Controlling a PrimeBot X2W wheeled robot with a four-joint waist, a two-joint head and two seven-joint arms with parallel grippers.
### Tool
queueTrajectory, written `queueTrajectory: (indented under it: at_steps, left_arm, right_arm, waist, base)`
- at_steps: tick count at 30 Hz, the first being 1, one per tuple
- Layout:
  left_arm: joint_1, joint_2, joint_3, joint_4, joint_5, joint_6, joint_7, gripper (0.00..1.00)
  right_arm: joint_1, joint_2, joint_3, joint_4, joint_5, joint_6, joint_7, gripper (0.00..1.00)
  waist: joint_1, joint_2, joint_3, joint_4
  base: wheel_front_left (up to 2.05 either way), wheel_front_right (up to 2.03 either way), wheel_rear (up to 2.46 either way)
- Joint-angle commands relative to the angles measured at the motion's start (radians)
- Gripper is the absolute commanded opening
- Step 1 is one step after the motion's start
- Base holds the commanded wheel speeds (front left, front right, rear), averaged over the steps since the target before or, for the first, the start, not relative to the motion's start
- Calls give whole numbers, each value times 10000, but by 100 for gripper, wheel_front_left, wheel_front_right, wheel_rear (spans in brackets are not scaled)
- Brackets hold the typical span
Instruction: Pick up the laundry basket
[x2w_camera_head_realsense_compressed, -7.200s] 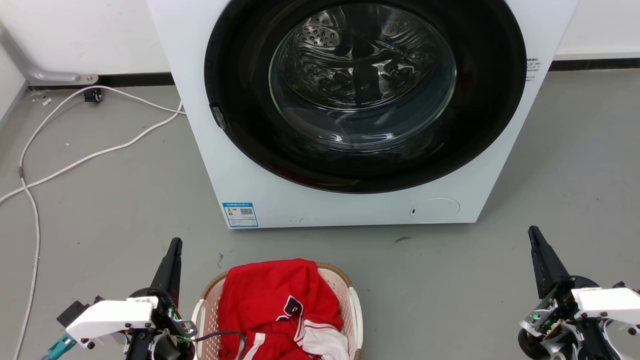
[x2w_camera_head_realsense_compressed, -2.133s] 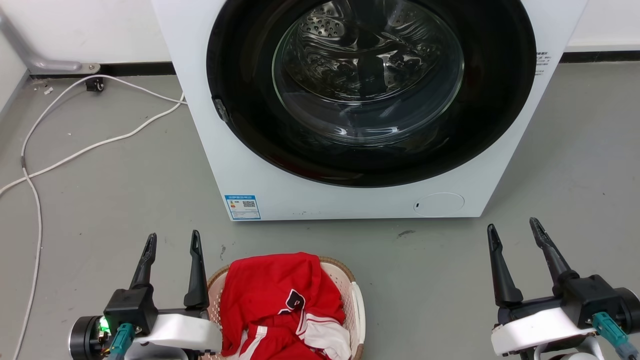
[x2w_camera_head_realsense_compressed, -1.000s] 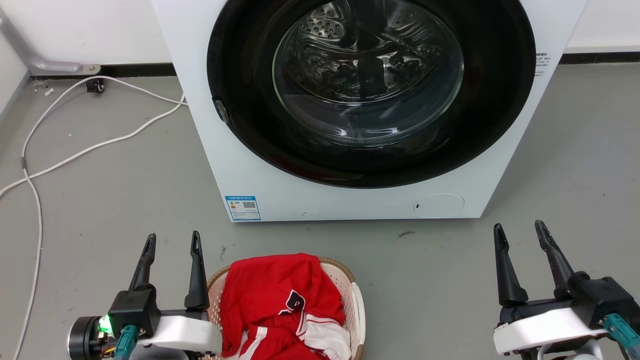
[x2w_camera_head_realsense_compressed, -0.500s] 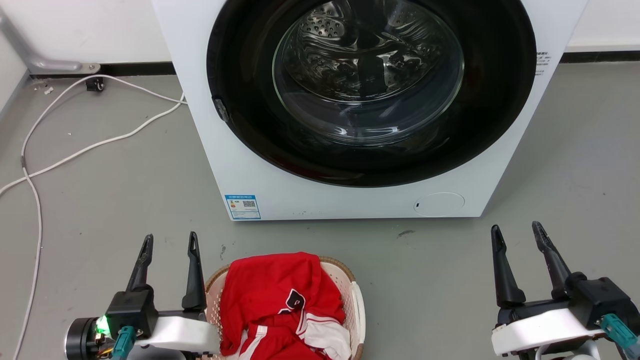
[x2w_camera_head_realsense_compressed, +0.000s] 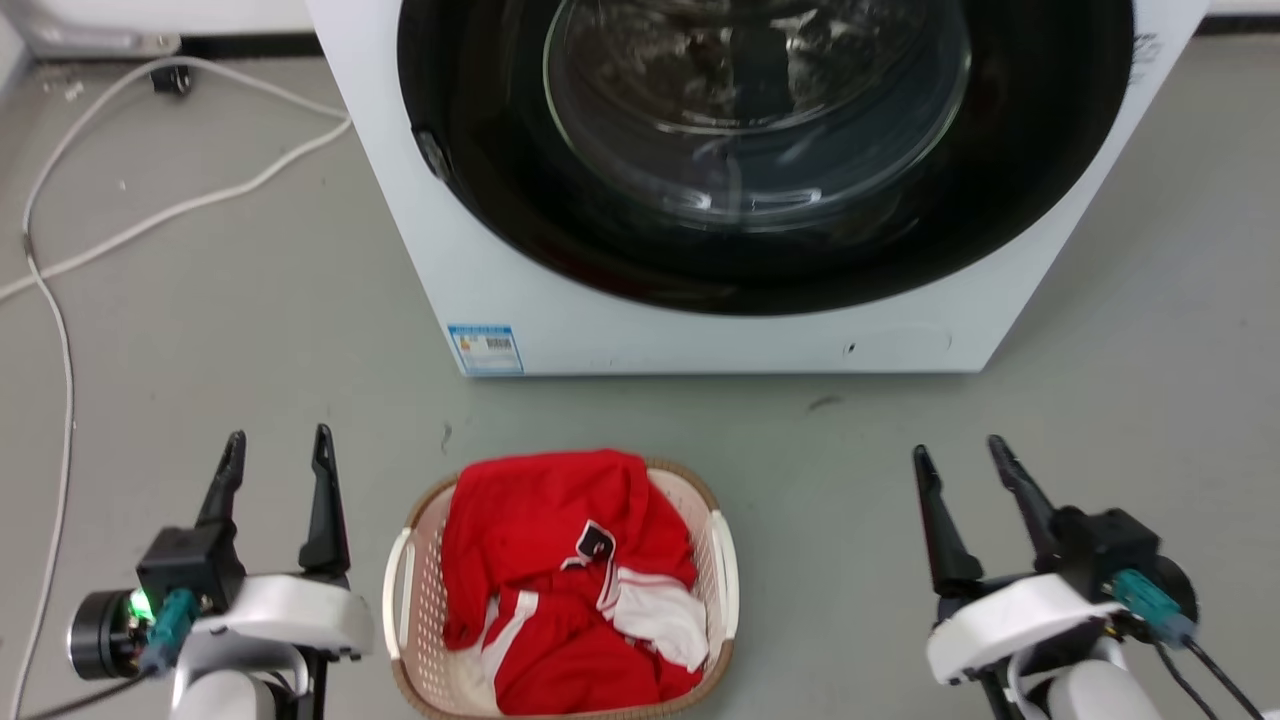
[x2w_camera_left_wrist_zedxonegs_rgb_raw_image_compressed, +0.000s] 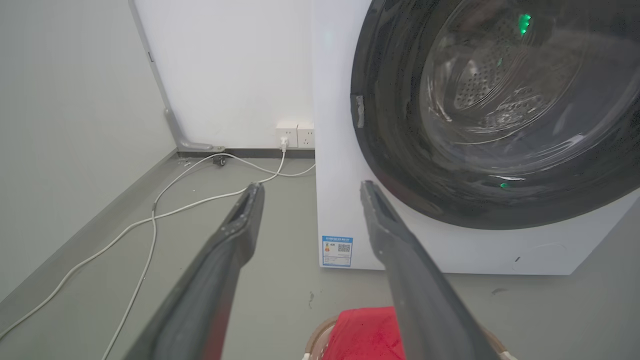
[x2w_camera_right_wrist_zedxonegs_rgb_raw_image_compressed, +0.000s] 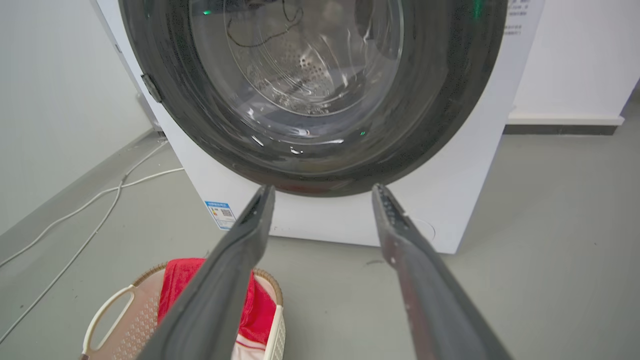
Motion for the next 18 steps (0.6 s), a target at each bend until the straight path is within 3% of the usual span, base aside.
queueTrajectory:
  at_steps: [1,18]
  left_arm:
    - [-250,106,66,192,-19,-80,-27,100]
    - [-3098,945,98,4471,-438,-476,-28,100]
  right_arm:
    - [-242,-16,120,236,-9,-3,-19,100]
    - [-3284,-14,2387,4222,-6,-5,-18,100]
  waist:
    - [-1,0,428,71]
    - [-1,0,3048,207]
  base:
    - [0,0,0]
    - [0,0,0]
